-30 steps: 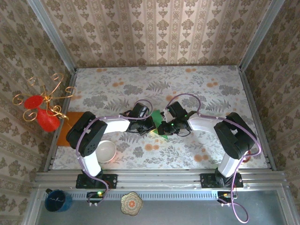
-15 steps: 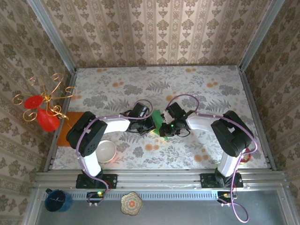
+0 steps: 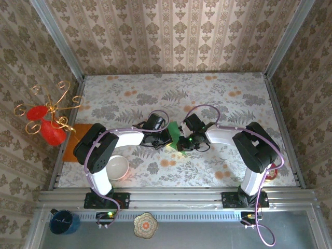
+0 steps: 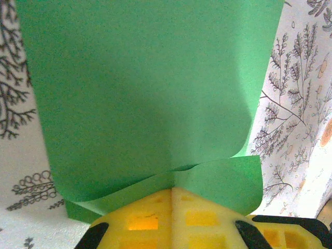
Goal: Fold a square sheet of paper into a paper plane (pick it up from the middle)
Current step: Third fold the triangle at the center of the table.
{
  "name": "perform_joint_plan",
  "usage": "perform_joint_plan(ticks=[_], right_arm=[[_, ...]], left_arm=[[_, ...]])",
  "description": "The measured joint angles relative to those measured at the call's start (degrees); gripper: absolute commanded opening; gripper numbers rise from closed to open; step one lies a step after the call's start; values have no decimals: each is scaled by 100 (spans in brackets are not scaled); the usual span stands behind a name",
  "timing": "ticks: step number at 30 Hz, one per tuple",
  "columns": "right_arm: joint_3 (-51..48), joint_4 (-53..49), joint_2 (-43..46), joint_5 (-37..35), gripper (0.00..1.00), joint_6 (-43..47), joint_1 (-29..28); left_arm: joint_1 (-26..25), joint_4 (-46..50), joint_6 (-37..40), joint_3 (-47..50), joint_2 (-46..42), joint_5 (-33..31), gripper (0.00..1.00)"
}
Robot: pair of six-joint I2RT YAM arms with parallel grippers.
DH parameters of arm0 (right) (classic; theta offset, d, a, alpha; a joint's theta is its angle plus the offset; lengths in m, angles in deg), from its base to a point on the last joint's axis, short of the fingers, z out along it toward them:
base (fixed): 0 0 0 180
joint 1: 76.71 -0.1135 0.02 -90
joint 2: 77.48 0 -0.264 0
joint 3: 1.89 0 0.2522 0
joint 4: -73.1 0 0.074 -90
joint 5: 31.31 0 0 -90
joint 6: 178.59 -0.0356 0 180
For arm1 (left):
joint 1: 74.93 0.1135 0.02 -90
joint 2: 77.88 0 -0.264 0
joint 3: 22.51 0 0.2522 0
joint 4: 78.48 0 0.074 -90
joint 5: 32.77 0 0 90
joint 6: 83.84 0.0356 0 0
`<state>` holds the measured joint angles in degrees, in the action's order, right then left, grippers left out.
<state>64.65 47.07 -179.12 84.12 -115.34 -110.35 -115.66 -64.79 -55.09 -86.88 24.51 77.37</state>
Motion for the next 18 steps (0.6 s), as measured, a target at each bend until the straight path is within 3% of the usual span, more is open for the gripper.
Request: perform_joint_plan(ticks=[18], right_arm=[[2,-20,-59,-57,11,-4,28]], left_arm=[[-9,479,393,-192,-120,-142,10]])
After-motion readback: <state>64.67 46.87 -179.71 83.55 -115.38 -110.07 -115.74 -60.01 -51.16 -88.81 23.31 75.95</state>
